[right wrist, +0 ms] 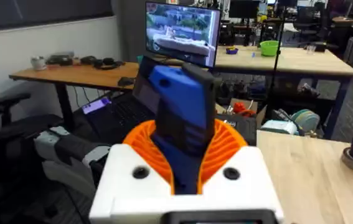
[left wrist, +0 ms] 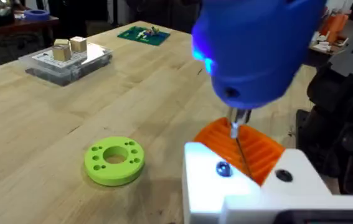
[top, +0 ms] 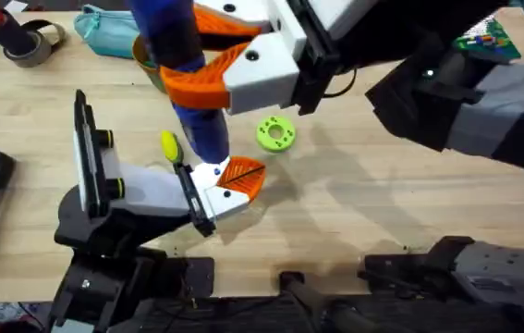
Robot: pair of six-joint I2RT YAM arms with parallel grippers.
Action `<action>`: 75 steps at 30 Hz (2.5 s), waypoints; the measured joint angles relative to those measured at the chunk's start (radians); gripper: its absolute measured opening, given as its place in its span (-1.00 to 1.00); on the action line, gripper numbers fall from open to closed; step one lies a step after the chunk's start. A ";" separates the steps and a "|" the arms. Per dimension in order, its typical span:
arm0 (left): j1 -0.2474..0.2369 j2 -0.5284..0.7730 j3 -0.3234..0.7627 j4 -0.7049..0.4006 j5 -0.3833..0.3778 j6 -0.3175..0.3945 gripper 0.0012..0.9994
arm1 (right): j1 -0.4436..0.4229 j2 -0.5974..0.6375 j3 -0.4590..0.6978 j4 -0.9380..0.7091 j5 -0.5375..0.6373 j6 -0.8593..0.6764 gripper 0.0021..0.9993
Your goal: Pick up the gripper from the table and insert it into the empty holder that is missing its gripper. Then pick up a screw, insert it into the mounting hole, and use the screwdriver to tighten it. Finally, clean up the table by picking up the vegetable and placing it into the bucket.
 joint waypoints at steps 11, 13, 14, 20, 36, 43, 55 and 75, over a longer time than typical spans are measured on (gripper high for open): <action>0.000 0.000 0.000 0.000 0.000 0.000 -0.97 | 0.012 0.000 -0.017 0.002 0.024 0.008 -0.69; 0.000 0.000 0.000 0.000 0.000 0.000 -0.97 | 0.014 0.000 -0.019 0.002 0.026 0.007 -0.69; 0.000 0.000 0.000 0.000 0.000 0.000 -0.97 | 0.015 0.000 -0.020 0.002 0.027 0.007 -0.69; 0.000 0.000 0.000 0.000 0.000 0.000 -0.97 | 0.019 0.000 -0.021 0.002 0.043 0.006 -0.69; 0.000 0.000 0.000 0.000 0.000 0.000 -0.97 | 0.019 0.000 -0.023 0.002 0.053 0.003 -0.69; 0.000 0.000 0.000 0.000 0.000 0.000 -0.97 | 0.019 0.000 -0.024 0.002 0.053 0.003 -0.69; 0.000 0.000 0.000 0.000 0.000 0.000 -0.97 | 0.020 0.000 -0.028 0.001 0.058 0.002 -0.69; 0.000 0.000 0.000 0.000 0.000 0.000 -0.97 | 0.026 0.000 -0.034 -0.002 0.060 -0.013 -0.69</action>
